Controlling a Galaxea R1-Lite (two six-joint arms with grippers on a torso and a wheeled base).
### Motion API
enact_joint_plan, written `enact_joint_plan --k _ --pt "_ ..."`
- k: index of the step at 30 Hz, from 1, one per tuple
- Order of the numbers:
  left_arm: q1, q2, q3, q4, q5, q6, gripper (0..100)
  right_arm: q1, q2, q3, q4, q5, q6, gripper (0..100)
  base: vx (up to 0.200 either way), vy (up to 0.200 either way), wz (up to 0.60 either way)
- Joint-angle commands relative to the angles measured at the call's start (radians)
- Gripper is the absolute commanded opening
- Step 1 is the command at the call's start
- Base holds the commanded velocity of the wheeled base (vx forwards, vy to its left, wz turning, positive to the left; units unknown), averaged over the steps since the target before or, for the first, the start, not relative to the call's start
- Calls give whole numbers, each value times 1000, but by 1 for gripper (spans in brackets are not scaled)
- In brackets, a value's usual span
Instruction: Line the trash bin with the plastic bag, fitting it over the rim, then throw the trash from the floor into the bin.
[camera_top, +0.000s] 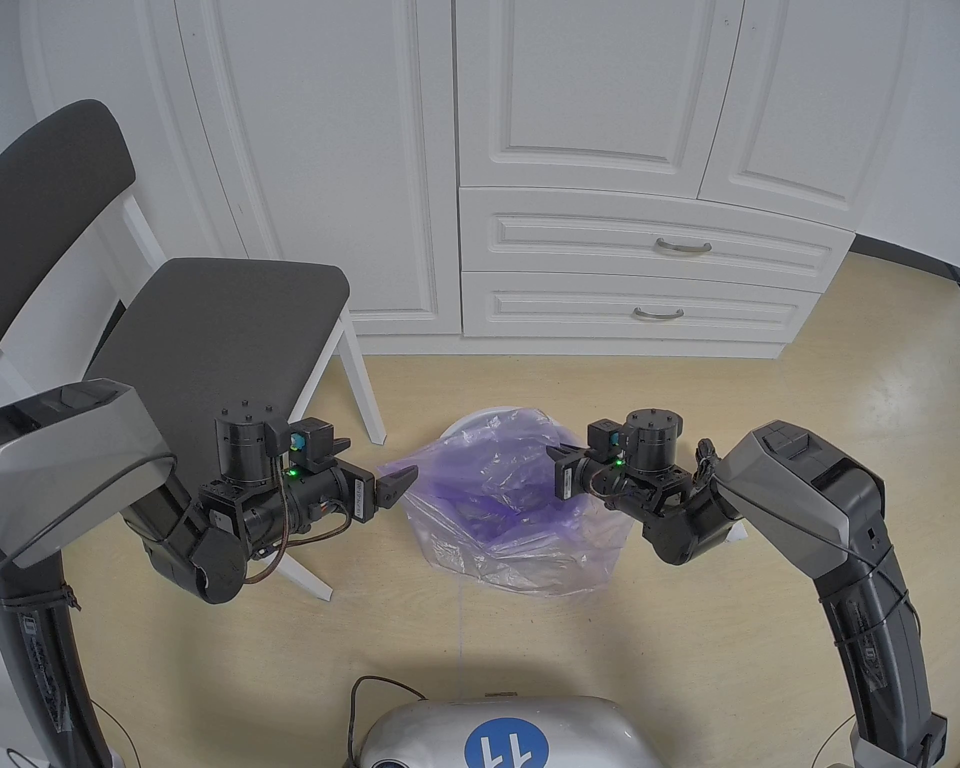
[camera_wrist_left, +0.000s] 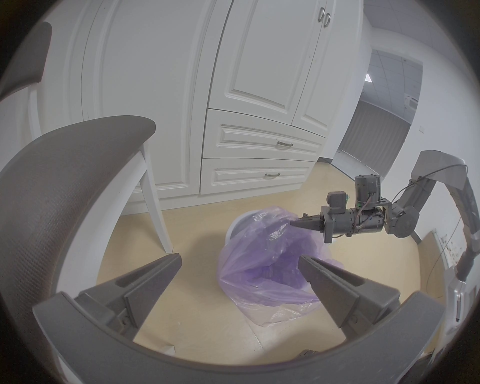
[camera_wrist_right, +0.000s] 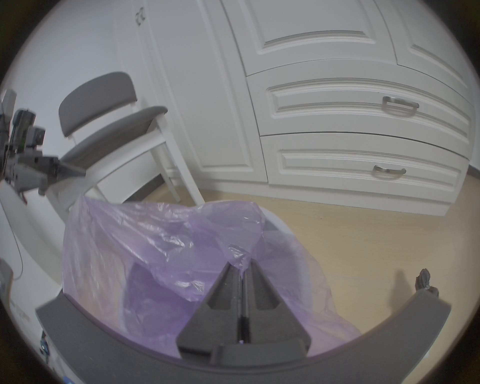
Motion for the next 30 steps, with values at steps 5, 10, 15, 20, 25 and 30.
enact_joint_plan --k 5,10,15,20,25,30 --pt "-2 11 0 -1 0 0 100 54 112 -315 -26 -179 180 0 0 0 0" --pt "-5 11 2 -1 0 0 100 57 233 -497 -56 -222 186 0 0 0 0" --pt "-8 23 0 -3 0 3 100 60 254 -497 -39 -231 184 0 0 0 0" --pt "-12 39 0 -3 0 38 100 59 244 -497 -53 -234 187 0 0 0 0" --pt "-24 49 0 -10 1 44 100 60 193 -497 -121 -265 184 100 0 0 0" --pt "-47 109 -77 -9 118 32 100 71 172 -497 -199 -270 152 100 0 0 0"
